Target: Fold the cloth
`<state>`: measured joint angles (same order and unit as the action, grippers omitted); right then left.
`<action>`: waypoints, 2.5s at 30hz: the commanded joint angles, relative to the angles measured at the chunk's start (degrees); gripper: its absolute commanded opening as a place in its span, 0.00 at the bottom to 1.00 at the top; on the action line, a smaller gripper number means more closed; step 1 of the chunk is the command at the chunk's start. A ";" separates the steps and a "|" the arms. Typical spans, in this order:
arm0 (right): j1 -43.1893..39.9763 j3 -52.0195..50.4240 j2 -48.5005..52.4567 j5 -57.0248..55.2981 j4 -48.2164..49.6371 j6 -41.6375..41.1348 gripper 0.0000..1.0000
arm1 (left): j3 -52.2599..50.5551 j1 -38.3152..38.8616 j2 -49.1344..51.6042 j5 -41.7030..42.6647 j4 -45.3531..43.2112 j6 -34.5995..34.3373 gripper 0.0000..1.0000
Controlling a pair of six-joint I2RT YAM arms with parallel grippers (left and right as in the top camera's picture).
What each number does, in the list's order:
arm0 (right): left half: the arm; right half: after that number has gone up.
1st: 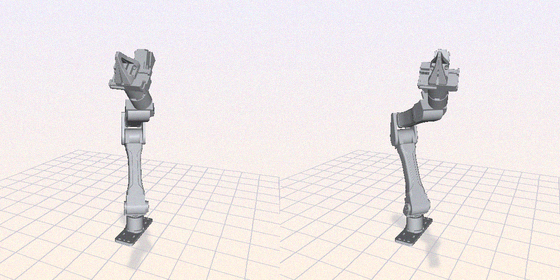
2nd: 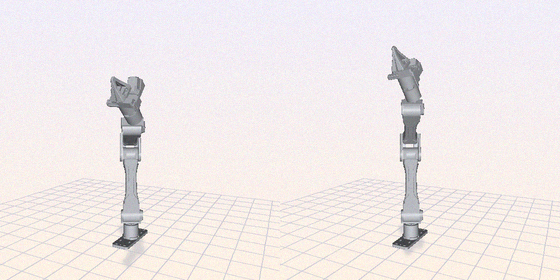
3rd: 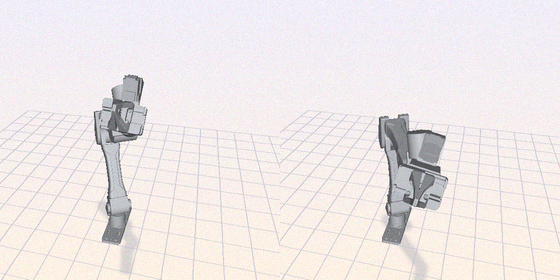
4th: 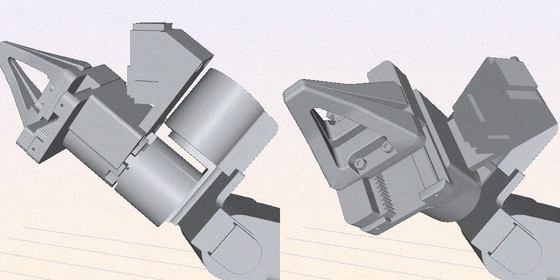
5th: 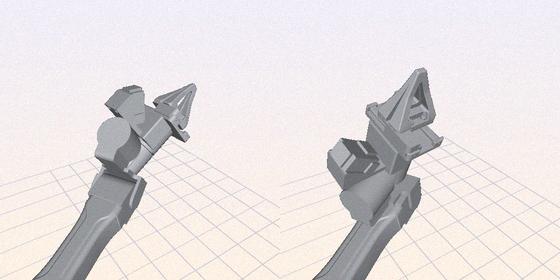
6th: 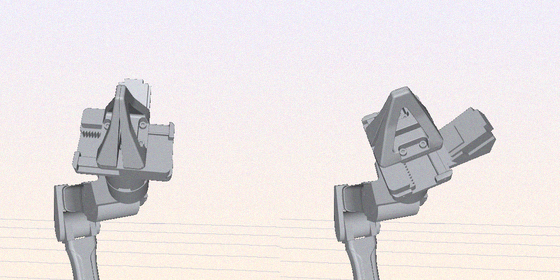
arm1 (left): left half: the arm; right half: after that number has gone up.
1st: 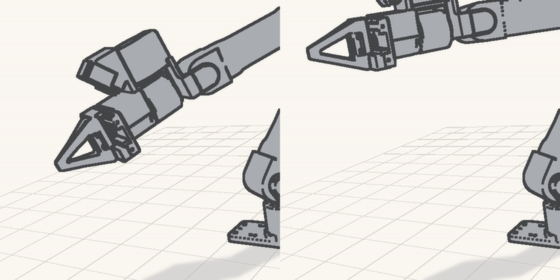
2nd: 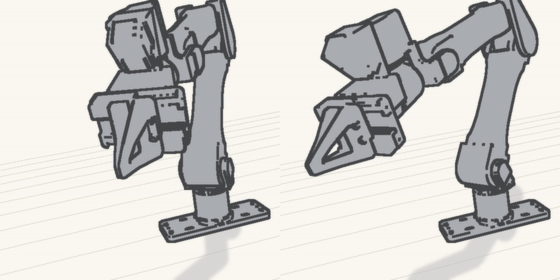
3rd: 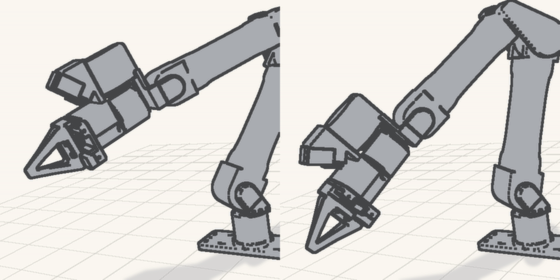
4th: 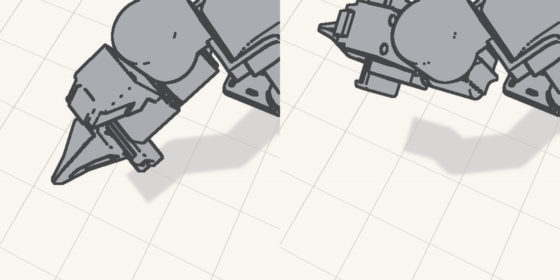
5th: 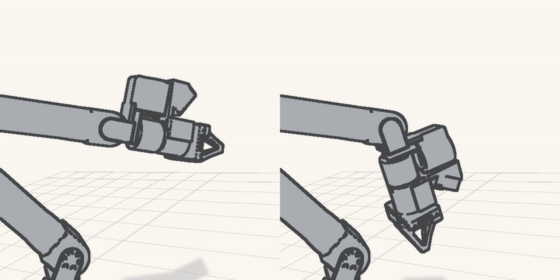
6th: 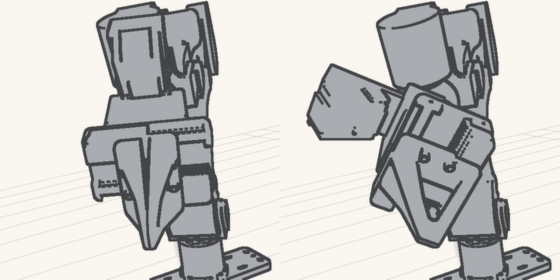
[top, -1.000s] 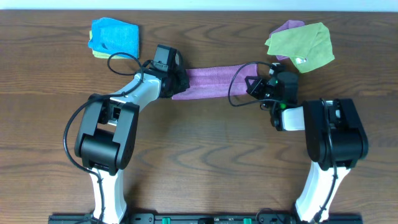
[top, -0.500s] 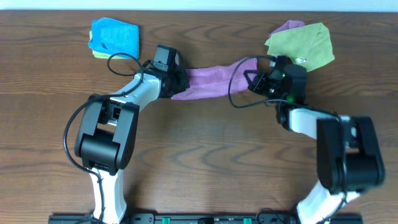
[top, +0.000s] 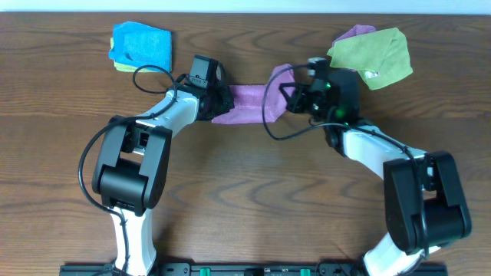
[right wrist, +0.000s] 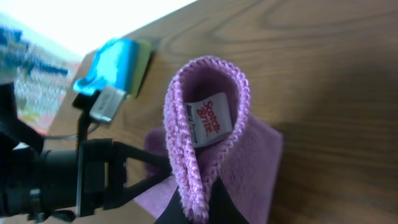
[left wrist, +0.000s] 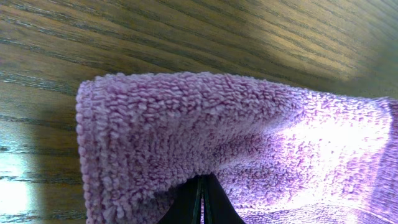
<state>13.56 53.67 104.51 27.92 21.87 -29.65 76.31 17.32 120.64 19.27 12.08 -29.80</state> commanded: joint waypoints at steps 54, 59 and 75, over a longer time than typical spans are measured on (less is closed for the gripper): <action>15.06 22.64 17.35 -5.42 -13.05 12.17 0.01 | 21.09 -12.15 0.94 -0.81 15.04 4.09 0.06; 15.67 23.52 17.66 -5.90 -13.09 13.03 0.01 | 21.09 -13.60 0.94 -0.79 16.50 4.11 0.06; 15.89 26.97 20.33 -6.88 -14.32 12.98 0.01 | 21.09 -13.99 0.94 -0.81 16.85 4.11 0.06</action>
<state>28.82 78.85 123.50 21.30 7.84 -17.47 96.25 3.46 121.67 19.05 28.67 -26.89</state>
